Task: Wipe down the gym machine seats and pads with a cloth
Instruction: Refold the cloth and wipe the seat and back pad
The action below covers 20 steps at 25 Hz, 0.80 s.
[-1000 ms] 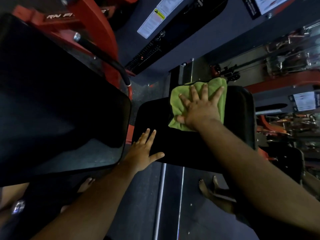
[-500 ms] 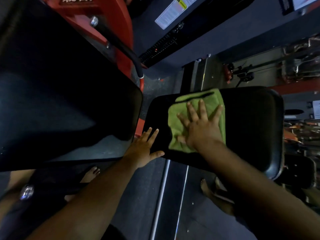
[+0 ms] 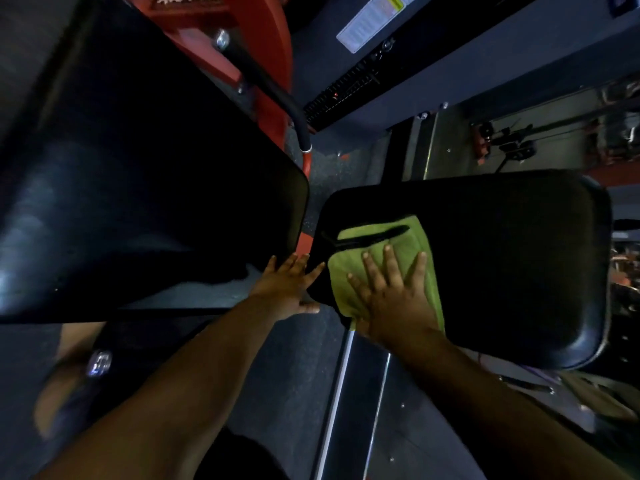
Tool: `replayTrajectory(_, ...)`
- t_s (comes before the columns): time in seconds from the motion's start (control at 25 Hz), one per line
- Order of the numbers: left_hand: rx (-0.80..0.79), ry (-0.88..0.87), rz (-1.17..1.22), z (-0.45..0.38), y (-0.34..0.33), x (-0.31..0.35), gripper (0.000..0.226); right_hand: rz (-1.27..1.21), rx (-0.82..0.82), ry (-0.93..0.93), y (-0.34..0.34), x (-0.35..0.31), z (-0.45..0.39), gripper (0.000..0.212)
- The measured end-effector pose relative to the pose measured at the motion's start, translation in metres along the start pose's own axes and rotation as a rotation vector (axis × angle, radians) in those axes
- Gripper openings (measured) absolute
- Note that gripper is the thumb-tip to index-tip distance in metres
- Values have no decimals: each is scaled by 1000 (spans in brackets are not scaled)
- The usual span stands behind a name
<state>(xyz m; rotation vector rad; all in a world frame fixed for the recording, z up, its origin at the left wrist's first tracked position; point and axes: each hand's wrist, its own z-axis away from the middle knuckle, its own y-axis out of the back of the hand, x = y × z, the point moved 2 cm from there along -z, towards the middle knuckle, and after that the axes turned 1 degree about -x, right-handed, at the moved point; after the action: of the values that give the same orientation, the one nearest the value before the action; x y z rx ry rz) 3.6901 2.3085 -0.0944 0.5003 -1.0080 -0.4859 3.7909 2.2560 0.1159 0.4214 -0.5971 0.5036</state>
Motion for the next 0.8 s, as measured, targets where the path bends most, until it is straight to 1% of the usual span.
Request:
replayTrajectory(0.08,15,13,-112,5,2,-17,95,-29,20,-9,6,15,-29,86)
replayTrajectory(0.24,134,123,-278,18,-12,-72,96,-50,32,-154,38,52,-129,90)
replayTrajectory(0.32,195,92,-374,22,-22,-93,96,-68,10,-196,44,45,-167,93)
replayTrajectory(0.4,216,52,-434,23,-30,-99,97,-45,-7,-163,44,25,-183,93)
replayTrajectory(0.56,173,129,-457,20,-34,-90,95,-2,10,-11,31,-21,-171,87)
replayTrajectory(0.72,136,135,-449,29,-30,-86,92,-2,-13,155,12,-66,-127,82)
replayTrajectory(0.8,103,112,-472,41,-30,-86,90,-32,-2,192,4,-72,-106,76)
